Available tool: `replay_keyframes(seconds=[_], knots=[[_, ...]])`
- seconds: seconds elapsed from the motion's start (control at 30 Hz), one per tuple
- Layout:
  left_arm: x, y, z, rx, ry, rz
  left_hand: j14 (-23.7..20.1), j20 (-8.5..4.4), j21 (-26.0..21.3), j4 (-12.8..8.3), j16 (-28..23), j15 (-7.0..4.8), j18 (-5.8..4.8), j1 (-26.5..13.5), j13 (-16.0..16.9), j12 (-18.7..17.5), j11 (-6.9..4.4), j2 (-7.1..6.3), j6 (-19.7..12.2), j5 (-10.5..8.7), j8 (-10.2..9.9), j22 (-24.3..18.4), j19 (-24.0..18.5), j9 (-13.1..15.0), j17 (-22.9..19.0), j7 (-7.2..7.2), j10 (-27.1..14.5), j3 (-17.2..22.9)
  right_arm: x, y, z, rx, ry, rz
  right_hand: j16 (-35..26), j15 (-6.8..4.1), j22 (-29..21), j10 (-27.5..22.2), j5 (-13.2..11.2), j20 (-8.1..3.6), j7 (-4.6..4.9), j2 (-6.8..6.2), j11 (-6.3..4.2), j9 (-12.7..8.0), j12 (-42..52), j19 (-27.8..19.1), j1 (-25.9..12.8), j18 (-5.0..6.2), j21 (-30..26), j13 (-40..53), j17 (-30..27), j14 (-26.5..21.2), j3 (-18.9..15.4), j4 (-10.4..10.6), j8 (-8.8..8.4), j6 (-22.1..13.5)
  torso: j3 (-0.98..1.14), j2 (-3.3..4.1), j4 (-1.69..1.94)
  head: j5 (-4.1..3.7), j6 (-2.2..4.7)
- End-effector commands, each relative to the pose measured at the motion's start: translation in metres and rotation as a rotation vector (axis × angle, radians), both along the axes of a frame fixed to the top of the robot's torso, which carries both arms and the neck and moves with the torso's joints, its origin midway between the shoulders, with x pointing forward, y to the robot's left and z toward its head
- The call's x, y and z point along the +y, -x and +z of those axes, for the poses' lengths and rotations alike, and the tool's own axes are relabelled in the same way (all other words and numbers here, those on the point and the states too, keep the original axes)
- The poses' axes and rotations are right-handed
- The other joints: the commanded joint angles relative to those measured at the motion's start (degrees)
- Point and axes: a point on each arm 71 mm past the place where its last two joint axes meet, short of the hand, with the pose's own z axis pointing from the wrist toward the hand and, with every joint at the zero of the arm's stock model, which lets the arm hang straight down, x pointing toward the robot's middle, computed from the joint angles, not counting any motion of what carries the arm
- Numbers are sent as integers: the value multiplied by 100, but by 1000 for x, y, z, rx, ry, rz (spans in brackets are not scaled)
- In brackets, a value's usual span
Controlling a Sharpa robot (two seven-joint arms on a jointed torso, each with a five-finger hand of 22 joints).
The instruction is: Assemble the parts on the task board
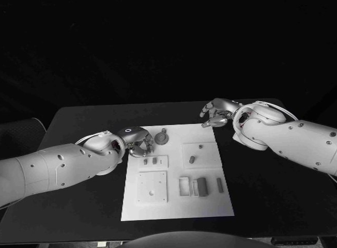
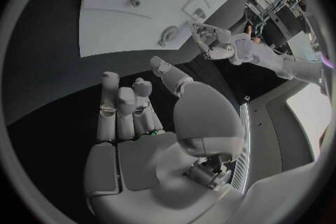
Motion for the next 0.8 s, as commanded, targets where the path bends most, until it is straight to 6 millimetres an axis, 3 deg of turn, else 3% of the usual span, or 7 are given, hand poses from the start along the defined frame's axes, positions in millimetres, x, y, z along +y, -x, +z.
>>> replay_keyframes(seconds=[0.03, 0.8], knots=[[-1, 0, 2, -11, 13, -2, -8, -39, -33, -7, -37, -34, 618, 10, 132, 18, 37, 39, 38, 12, 19, 86, 18, 10, -10, 0, 275, 41, 1, 0, -1, 5, 6, 10, 12, 8, 97, -274, 7, -21, 155, 3, 182, -5, 18, -7, -17, 91, -32, -5, -5, -5, 0, -1, -31, 190, 0, 1, 0, -2, 2], [-11, -1, 2, -14, 30, -23, -3, -44, -41, -1, -43, -36, 612, 13, 138, 9, 36, 33, 36, 16, 15, 85, 24, 14, -13, 1, 278, 49, 1, 1, 0, 4, 5, 11, 12, 8, 97, -275, 7, -20, 155, 4, 182, -6, 19, -8, -16, 91, -32, -8, -6, -6, 0, 0, -30, 190, 5, 2, -3, -19, 5]])
